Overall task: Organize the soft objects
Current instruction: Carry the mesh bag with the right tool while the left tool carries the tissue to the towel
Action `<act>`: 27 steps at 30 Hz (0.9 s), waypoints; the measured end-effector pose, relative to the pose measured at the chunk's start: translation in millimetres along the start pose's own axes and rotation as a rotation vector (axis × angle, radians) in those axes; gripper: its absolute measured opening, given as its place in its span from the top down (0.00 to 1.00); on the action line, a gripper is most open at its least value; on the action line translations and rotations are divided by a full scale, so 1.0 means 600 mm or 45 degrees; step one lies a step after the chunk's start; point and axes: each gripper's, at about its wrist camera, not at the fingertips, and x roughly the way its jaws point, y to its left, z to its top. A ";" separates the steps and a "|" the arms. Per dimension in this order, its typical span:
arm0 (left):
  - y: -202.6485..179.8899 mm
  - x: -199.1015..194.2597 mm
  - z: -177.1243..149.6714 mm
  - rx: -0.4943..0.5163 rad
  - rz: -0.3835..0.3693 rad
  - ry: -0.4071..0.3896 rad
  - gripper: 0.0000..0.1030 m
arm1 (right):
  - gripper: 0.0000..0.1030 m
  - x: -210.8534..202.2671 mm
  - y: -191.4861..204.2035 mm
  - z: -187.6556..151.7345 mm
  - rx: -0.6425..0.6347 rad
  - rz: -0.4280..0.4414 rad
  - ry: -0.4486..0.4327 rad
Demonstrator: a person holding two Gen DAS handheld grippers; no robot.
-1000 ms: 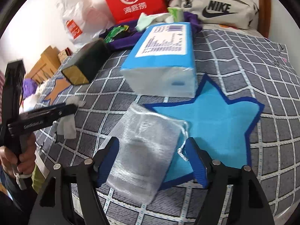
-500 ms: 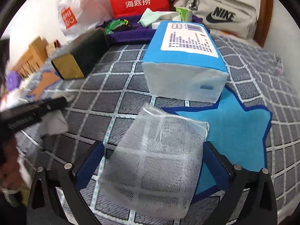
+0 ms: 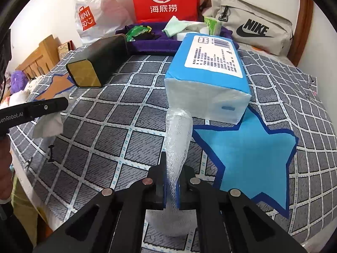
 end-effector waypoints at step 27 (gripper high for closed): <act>-0.023 -0.089 0.092 -0.001 0.011 -0.120 0.78 | 0.95 -0.118 -0.009 0.119 -0.016 0.005 -0.192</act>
